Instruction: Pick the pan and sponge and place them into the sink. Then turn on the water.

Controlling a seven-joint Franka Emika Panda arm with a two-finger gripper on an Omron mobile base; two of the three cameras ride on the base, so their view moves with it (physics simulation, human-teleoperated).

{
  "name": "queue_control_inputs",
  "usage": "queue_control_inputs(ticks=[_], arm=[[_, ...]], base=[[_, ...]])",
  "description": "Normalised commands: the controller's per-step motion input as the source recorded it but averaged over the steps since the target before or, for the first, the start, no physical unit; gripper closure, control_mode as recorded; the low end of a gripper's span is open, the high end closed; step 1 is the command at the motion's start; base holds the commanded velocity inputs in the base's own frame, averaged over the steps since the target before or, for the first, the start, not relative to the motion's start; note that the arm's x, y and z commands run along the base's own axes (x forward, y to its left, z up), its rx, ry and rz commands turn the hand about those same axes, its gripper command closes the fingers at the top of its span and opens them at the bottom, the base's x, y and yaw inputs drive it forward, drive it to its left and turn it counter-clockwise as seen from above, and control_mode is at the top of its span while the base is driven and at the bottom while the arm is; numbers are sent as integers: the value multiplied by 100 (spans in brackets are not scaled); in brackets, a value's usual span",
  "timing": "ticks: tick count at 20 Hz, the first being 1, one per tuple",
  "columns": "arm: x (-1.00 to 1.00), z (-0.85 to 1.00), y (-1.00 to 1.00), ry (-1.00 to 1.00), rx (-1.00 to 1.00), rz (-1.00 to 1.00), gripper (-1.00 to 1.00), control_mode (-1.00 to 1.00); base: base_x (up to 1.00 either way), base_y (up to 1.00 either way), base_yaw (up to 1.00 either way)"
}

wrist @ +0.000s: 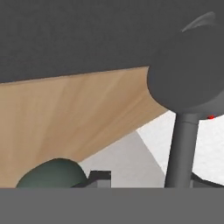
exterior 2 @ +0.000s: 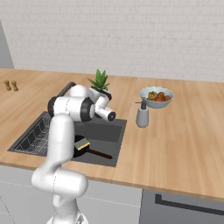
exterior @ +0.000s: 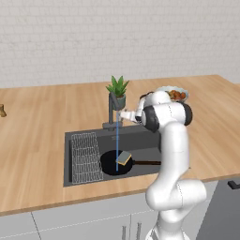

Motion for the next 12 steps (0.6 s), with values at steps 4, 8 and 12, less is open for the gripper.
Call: queue_control_inputs(ticks=[4, 8, 12], arm=[[12, 2, -100, 8, 19, 12, 100, -100], [-5, 57, -100, 0, 25, 14, 100, -100], [-38, 73, -98, -6, 25, 14, 100, -100]], base=[[0, 0, 0], [0, 0, 0], [0, 0, 0]])
